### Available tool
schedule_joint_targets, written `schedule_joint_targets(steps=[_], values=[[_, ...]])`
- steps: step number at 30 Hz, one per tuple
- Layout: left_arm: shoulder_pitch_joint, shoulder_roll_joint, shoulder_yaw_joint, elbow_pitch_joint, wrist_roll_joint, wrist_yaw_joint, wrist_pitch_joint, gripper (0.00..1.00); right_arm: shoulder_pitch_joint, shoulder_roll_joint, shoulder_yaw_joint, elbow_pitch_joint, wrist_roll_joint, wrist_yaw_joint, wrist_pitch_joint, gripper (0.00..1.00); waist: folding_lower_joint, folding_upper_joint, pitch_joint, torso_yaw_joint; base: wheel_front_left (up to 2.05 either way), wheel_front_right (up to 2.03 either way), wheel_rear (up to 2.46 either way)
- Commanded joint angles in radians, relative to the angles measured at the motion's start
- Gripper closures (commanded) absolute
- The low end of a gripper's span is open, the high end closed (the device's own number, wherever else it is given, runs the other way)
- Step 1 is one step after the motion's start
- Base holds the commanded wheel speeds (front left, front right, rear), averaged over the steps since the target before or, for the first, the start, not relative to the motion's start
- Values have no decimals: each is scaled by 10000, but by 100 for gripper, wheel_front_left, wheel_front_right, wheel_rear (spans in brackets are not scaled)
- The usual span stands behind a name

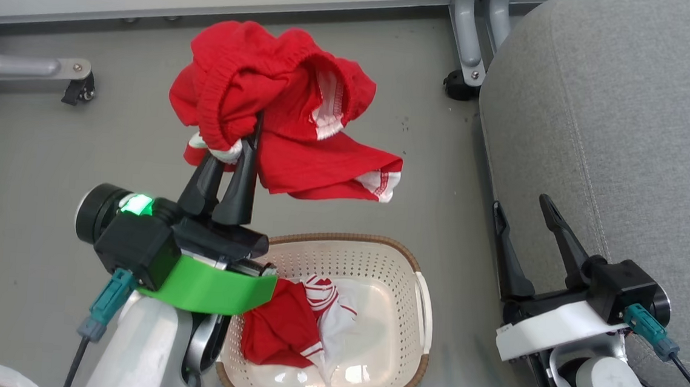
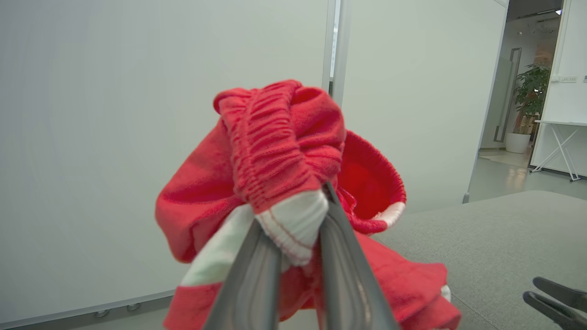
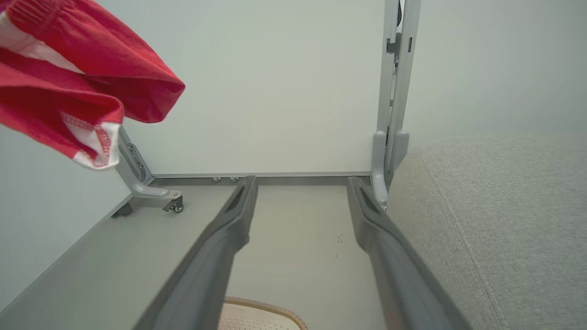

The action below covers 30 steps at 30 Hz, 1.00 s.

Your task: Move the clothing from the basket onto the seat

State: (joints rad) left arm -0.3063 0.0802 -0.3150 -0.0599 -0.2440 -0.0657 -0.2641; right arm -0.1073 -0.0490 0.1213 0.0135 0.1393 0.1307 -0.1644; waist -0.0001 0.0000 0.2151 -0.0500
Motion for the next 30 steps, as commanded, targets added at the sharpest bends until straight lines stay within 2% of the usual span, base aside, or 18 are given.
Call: schedule_joint_targets(steps=[1, 18, 30], values=[[288, 43, 47, -119, 33, -91, -5, 100, 180, -32, 48, -78, 78, 1, 58, 0, 1, 0, -390, 17, 0, 0, 0], [1854, 59, 180, -195, -48, -372, -6, 100, 1371, -30, 235, -421, 291, 1, 752, 0, 1, 0, -1783, 21, 0, 0, 0], [2061, 115, 194, -85, -213, -472, -6, 100, 1691, -30, 331, -585, 419, 1, 930, 0, 1, 0, -2054, 73, 0, 0, 0]])
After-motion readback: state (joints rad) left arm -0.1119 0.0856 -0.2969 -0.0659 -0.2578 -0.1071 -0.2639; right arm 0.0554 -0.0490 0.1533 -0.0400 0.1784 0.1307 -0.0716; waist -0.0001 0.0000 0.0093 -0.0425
